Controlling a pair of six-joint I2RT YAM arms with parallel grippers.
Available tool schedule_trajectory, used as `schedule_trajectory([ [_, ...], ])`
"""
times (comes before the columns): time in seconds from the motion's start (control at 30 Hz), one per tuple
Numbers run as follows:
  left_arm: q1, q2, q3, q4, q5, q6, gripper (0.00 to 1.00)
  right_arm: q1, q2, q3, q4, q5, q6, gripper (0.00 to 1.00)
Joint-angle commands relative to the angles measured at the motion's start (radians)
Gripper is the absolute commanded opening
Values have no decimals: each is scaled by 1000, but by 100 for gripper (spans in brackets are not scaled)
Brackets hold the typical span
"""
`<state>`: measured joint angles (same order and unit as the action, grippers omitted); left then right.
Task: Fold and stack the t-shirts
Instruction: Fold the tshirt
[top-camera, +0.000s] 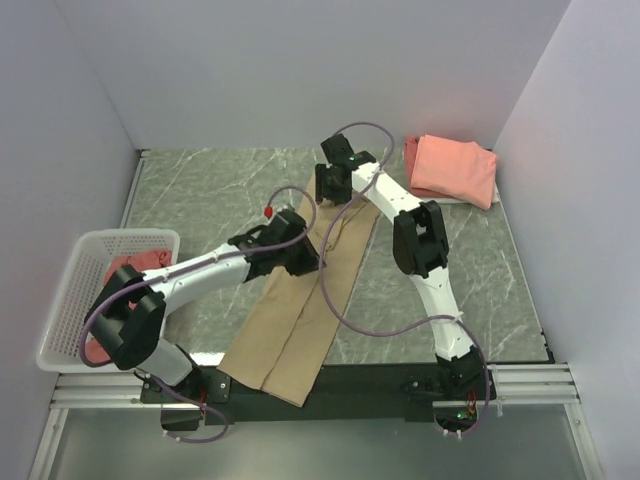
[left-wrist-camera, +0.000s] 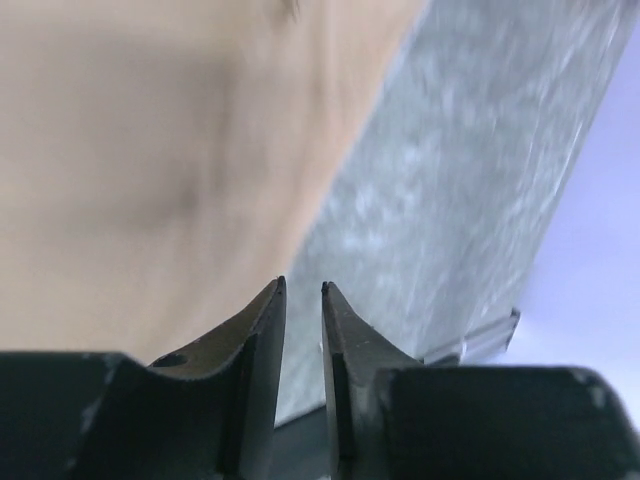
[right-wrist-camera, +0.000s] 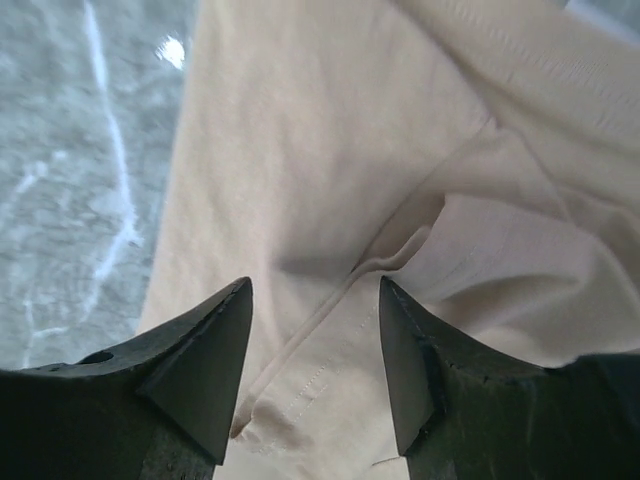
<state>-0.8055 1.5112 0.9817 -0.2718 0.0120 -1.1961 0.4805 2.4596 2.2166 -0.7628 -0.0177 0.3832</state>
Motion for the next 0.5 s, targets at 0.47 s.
schedule_trajectory([
  [0.47,347,426,561,-58,46,631,41,-144,-527,-536,193,-30,177,63],
])
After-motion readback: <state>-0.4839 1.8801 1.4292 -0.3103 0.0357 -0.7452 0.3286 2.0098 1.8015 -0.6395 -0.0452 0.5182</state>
